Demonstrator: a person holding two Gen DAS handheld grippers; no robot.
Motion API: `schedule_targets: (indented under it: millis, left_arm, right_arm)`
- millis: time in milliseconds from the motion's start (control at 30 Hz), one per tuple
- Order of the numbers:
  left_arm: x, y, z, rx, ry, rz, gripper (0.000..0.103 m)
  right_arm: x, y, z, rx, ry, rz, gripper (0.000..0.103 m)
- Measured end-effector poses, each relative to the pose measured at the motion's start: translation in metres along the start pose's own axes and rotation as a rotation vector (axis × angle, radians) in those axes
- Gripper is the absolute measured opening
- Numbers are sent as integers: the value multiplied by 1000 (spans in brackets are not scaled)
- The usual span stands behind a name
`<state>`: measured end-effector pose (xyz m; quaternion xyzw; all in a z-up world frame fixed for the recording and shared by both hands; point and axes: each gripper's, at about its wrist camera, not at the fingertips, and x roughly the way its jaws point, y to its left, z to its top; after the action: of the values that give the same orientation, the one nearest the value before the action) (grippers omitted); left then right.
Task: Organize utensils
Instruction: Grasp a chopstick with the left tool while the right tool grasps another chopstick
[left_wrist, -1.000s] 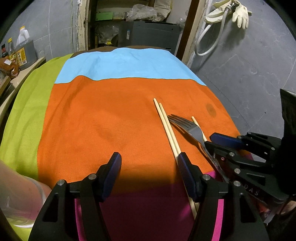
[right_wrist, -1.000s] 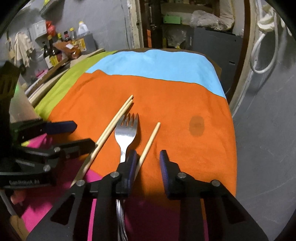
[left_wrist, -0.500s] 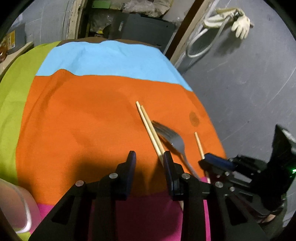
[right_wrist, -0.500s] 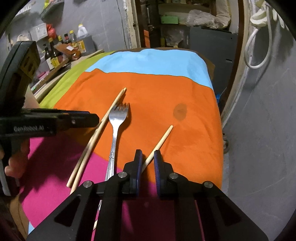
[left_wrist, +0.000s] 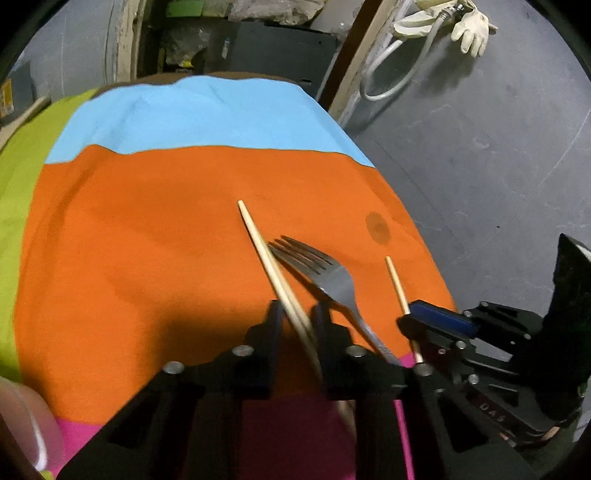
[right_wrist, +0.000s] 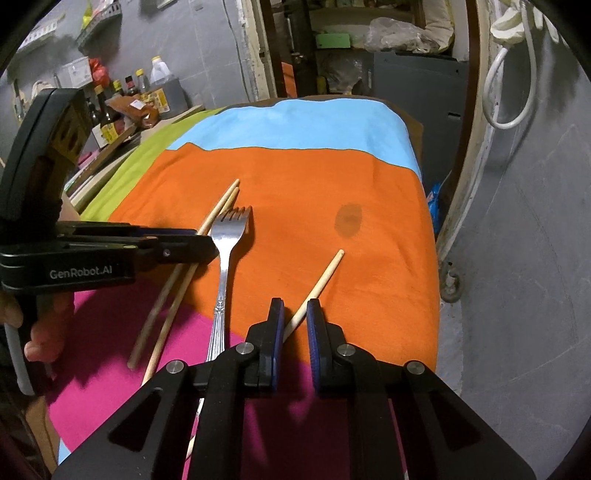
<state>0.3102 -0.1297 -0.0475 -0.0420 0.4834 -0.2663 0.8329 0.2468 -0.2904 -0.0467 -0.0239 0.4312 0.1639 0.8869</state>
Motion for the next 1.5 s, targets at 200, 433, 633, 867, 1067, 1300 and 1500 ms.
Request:
schedule_targets:
  millis: [200, 433, 633, 867, 1067, 1300, 1500]
  left_arm:
    - [-11, 11, -2, -28, -9, -5, 4]
    - [-24, 24, -18, -90, -34, -6, 3]
    - [-39, 34, -33, -140, -55, 36, 3]
    - [-38, 23, -34, -76, 16, 122, 3]
    - [-29, 27, -26, -64, 75, 120, 3]
    - [-33, 23, -30, -91, 66, 112, 3]
    - [-67, 18, -52, -67, -80, 72, 2]
  right_arm:
    - [2, -4, 2, 26, 6, 17, 10]
    - [7, -5, 6, 75, 18, 42, 11]
    - [9, 3, 7, 57, 8, 31, 9]
    - [16, -1, 20, 79, 102, 34, 10]
    - [22, 0, 27, 131, 126, 10, 10]
    - [21, 1, 30, 231, 141, -19, 6]
    - [-1, 5, 15, 285, -11, 40, 4]
